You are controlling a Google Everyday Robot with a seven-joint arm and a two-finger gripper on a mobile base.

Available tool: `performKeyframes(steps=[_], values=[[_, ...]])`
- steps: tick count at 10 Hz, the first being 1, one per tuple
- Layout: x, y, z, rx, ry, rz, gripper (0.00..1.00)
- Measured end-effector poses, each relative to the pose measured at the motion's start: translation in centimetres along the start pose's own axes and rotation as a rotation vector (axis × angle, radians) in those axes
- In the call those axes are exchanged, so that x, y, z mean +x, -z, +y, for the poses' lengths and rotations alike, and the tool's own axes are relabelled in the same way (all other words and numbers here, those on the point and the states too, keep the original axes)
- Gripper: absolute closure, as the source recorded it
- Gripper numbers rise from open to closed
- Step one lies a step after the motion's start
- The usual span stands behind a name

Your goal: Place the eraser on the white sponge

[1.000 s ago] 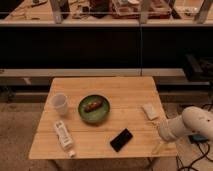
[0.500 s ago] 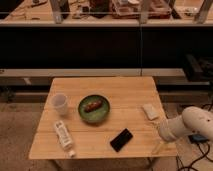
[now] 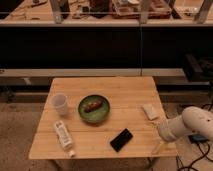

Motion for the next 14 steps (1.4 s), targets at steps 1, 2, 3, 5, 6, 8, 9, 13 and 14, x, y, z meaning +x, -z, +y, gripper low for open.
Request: performKeyframes(steps=[1, 2, 3, 5, 6, 8, 9, 13, 14], values=[[0.0, 0.0, 0.0, 0.0, 0.0, 0.0, 0.2], [0.0, 0.0, 0.0, 0.0, 0.0, 0.0, 0.2], [0.0, 0.0, 0.0, 0.002, -0.004, -0.006, 0.2], [-0.7, -0.1, 0.1, 0.004, -0.049, -0.098, 0.2], [-1.0, -0.4, 0.1, 0.006, -0.084, -0.159, 0.2], [-1.1, -1.1, 0.3, 0.009, -0.157, -0.272, 0.2], [-0.7, -1.5, 0.3, 0.013, -0.182, -0.299, 0.2], [1.1, -4.6, -1.4, 0.046, -0.213, -0.321, 0.2], [1.1, -5.7, -1.9, 0.048, -0.219, -0.336, 0.2]])
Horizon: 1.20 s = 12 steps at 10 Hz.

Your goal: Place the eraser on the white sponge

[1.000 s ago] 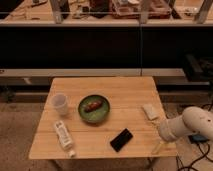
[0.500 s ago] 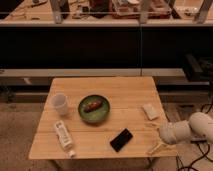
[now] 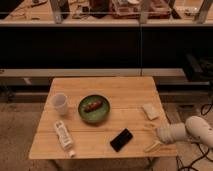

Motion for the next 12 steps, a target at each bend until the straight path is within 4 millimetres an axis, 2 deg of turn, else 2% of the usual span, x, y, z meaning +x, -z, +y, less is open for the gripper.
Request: performKeyframes(steps=[3, 7, 9, 12], values=[[-0.6, -1.5, -0.3, 0.009, -0.007, -0.061, 0.2], [-0.8, -2.4, -0.4, 0.035, 0.013, -0.102, 0.2], [-0.9, -3.5, -0.1, 0.028, 0.022, -0.117, 0.2], [-1.9, -5.2, 0.2, 0.02, 0.046, -0.143, 0.2]])
